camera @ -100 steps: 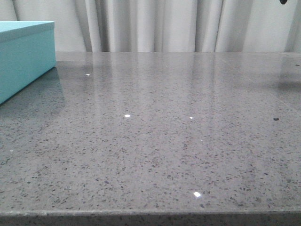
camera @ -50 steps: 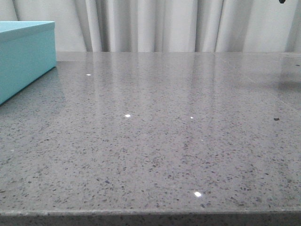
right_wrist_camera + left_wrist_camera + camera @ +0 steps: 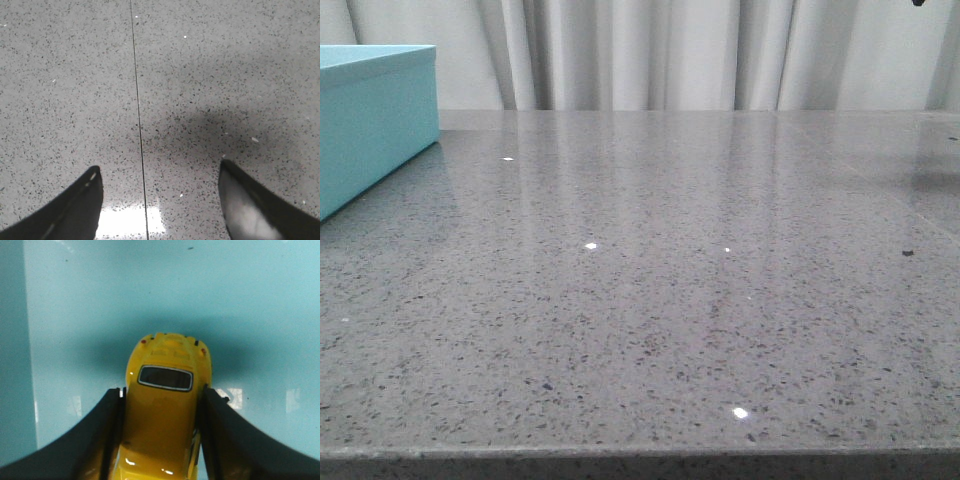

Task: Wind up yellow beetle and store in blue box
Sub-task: 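Lower the car into the blue box and open the left gripper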

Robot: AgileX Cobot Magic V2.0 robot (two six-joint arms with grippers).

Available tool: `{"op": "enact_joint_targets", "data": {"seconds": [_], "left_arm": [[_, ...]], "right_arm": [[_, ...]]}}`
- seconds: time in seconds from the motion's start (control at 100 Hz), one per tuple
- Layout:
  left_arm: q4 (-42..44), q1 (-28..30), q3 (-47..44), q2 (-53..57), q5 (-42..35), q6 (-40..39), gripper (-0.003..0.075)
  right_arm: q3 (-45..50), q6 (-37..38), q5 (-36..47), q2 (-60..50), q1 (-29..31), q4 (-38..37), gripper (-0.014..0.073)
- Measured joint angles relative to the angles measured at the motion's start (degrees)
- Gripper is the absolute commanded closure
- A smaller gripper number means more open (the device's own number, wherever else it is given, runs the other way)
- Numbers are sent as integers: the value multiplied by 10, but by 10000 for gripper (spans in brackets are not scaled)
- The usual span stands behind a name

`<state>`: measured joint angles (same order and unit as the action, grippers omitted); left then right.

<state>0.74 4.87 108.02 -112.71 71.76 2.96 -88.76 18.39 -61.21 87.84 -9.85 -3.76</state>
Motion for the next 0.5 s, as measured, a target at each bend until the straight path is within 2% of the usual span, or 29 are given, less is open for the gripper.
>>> {"op": "enact_joint_targets", "data": {"seconds": [0.15, 0.39, 0.5], "left_arm": [[-3, 0, 0, -11, -2, 0, 658], [-10, 0, 0, -11, -2, 10, 398], [-11, 0, 0, -11, -2, 10, 326]], "right_arm": [[0, 0, 0, 0, 0, 0, 96], [0, 0, 3, 0, 0, 0, 96], [0, 0, 4, 0, 0, 0, 96]]}}
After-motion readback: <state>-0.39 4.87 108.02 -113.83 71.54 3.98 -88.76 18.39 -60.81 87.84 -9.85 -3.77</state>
